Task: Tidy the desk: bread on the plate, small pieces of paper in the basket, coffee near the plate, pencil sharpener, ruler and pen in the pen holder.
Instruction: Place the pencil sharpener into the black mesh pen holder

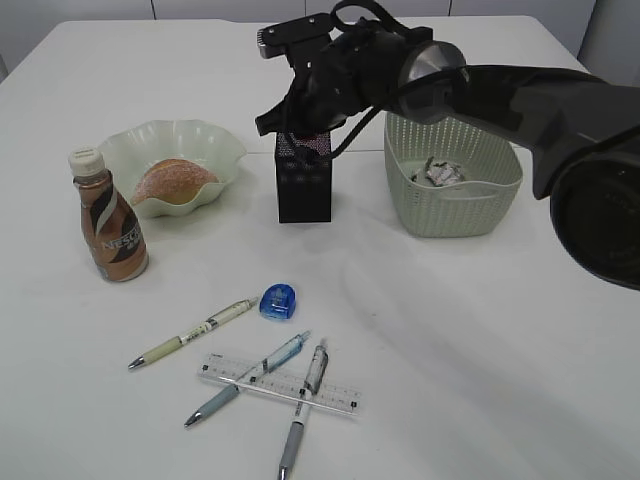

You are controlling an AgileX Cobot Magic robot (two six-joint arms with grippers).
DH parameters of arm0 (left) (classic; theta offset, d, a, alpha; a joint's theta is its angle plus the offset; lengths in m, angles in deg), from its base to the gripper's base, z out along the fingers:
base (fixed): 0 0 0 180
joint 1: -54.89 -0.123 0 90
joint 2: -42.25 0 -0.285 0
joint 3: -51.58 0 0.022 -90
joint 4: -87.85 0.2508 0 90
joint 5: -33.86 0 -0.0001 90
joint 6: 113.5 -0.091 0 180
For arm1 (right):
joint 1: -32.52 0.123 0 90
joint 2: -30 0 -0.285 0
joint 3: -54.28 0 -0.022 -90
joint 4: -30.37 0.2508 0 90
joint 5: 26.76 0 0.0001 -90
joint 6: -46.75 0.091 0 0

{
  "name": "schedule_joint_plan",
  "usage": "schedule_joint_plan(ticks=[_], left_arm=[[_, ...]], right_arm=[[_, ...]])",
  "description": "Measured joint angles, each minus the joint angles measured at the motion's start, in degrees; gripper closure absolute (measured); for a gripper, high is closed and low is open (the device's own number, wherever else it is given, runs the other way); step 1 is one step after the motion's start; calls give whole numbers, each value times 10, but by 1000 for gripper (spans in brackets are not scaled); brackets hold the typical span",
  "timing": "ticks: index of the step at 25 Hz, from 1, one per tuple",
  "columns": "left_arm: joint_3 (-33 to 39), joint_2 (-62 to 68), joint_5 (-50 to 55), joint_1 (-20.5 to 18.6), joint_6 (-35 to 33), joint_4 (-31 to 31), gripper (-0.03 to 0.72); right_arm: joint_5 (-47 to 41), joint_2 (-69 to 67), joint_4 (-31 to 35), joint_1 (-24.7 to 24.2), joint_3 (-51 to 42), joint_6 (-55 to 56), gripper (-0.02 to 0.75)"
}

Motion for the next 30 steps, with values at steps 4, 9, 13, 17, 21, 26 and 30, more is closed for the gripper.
schedule_joint_plan(ticks=[4,9,13,17,21,26,30], left_arm=[[0,0,0,0,0,0,197],[0,0,0,0,0,4,200],[0,0,0,0,0,6,200],[0,0,0,0,0,6,200],[0,0,0,0,0,6,200],[0,0,0,0,0,7,200],[0,0,0,0,0,13,200]], right_arm=[[-11,0,-1,0,0,0,559],[-39,0,-1,0,0,18,507],[-50,0,-1,-2,0,29,429],[-53,0,-1,-3,0,35,411],[-72,0,0,-3,0,47,406],[-97,15,7,-1,4,50,405],[-97,32,19,-1,26,50,405]])
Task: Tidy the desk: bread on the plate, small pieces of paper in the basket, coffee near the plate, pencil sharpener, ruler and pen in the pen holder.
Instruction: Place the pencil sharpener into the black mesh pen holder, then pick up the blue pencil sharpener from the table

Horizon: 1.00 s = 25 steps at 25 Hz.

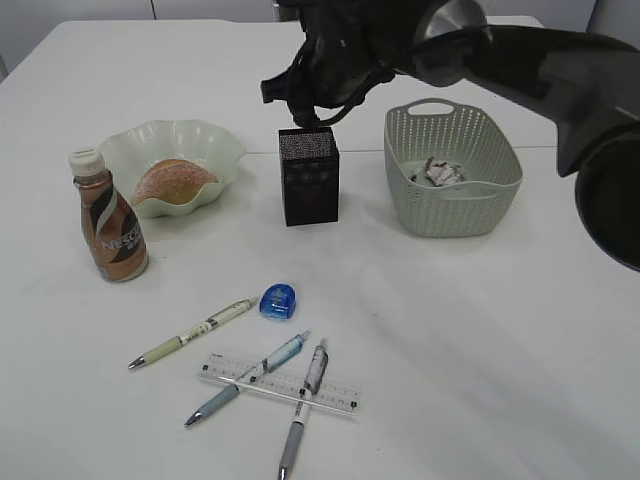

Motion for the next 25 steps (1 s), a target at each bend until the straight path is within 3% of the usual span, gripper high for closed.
schedule_joint_plan(ticks=[6,14,20,25], left_arm=[[0,0,0,0,0,4,200],[0,0,0,0,0,4,200],[0,0,0,0,0,2,201],[0,0,0,0,0,-6,200]], right_arm=[[-49,11,69,0,45,-10,405],[-269,87,162,0,107,-67,405],[-296,118,313,1,108,-92,405],[-297,121,323,24,100,-77,405]])
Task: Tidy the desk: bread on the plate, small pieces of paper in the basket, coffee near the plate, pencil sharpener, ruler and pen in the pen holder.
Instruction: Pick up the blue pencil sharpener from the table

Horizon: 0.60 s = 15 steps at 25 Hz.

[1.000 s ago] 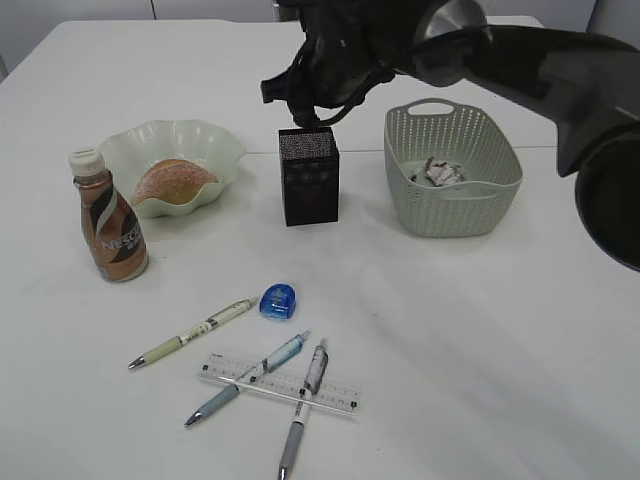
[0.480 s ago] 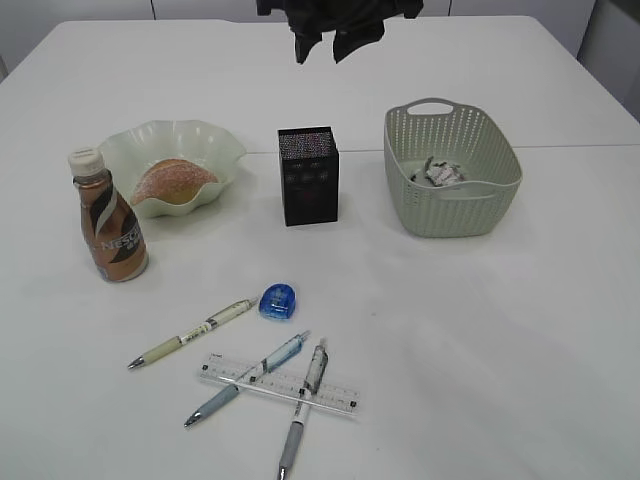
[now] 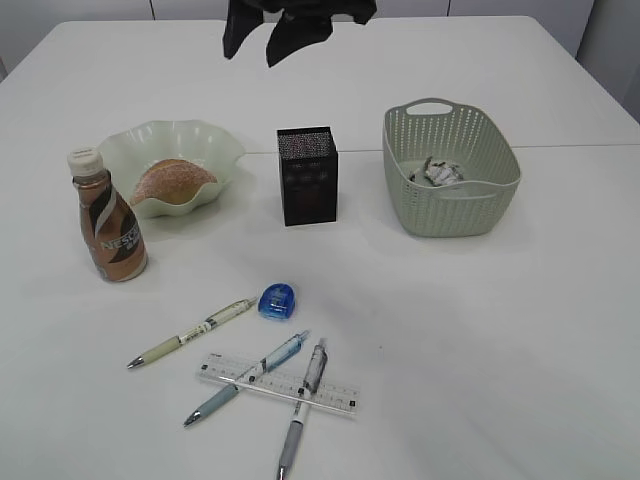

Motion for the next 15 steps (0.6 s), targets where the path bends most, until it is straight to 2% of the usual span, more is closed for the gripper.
schedule_joint_plan(ticks=[6,15], left_arm=[[0,0,0,0,0,-4,201],[0,0,0,0,0,-14,201]], right_arm=[[0,20,-9,39,-74,37,405],[1,30,-68,45,-198,92,405]])
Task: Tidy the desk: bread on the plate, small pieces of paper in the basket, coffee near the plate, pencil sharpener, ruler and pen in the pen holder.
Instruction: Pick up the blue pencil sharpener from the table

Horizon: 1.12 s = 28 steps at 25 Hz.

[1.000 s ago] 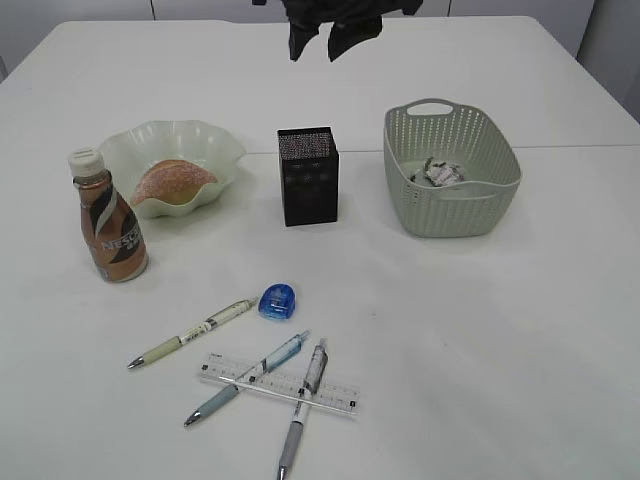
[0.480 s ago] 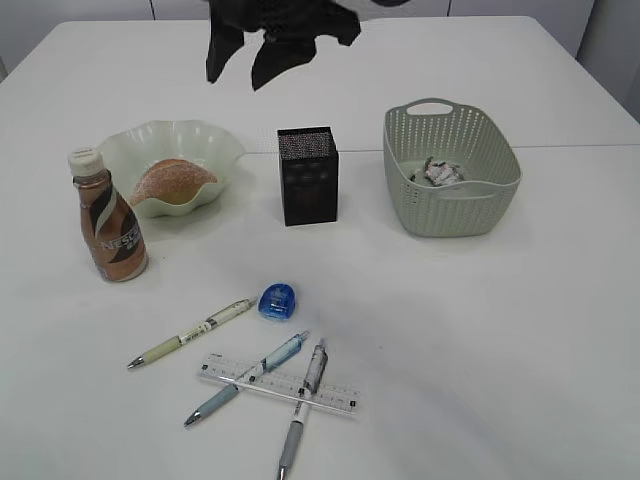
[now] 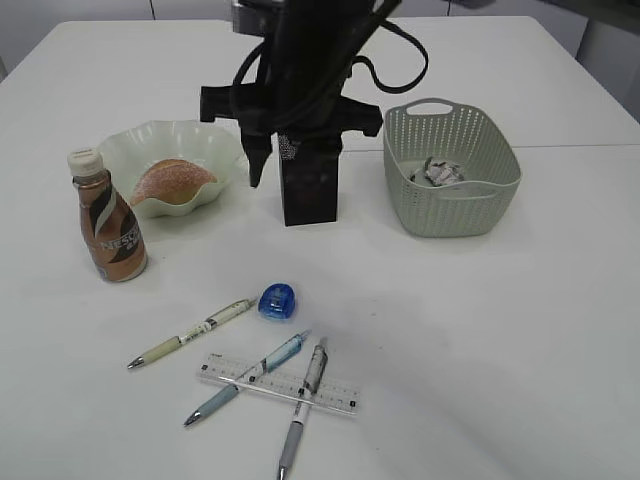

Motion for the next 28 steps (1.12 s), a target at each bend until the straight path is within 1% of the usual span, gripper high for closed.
schedule_joint_plan(ticks=[4,9,12,16,19,22,28], left_arm=[[0,0,0,0,0,-5,201],[0,0,0,0,0,-10,201],[0,0,0,0,0,-13,201],[0,0,0,0,0,-15,201],[0,0,0,0,0,-18,201],[0,0,0,0,0,-18,201],[0,0,0,0,0,-18,201]], right_arm=[[1,0,-7,0,-8,4,404],[3,0,-62,0,-13,4,404],[3,1,-57,0,-29,15,404],[4,1,-27,0,-71,56,404],[4,1,-26,0,-100,89,403],[6,-3,-33,0,-104,112,403],[7,-16,-35,0,-105,119,403]])
